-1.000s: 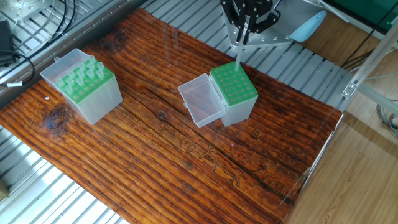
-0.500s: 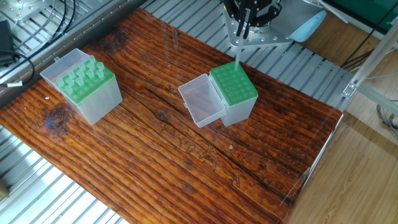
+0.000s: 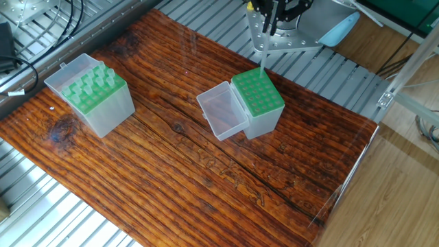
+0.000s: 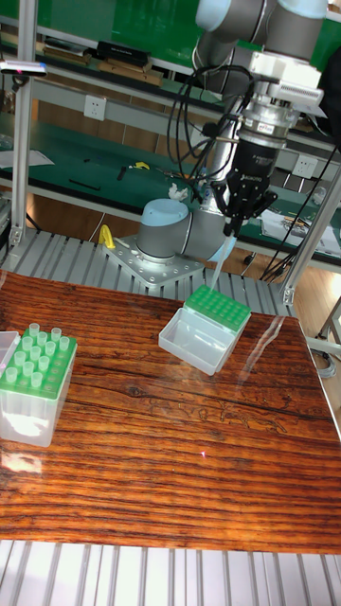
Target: Transfer all large pipette tips from one holder to another
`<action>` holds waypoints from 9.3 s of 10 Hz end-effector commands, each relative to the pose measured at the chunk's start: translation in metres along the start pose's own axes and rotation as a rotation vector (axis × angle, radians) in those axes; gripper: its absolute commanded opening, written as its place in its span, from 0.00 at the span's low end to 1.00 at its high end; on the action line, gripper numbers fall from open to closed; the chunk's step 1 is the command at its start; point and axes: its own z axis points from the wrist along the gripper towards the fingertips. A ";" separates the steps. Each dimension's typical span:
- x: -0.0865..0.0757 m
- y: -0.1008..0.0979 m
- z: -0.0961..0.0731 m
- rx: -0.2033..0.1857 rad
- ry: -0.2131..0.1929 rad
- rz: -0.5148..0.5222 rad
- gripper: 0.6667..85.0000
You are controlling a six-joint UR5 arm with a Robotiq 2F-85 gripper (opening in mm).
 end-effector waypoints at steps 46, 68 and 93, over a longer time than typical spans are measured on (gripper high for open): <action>-0.216 -0.262 0.027 0.045 -0.073 0.028 0.06; -0.219 -0.311 0.023 -0.001 -0.028 -0.038 0.06; -0.216 -0.316 0.034 -0.008 -0.027 -0.057 0.10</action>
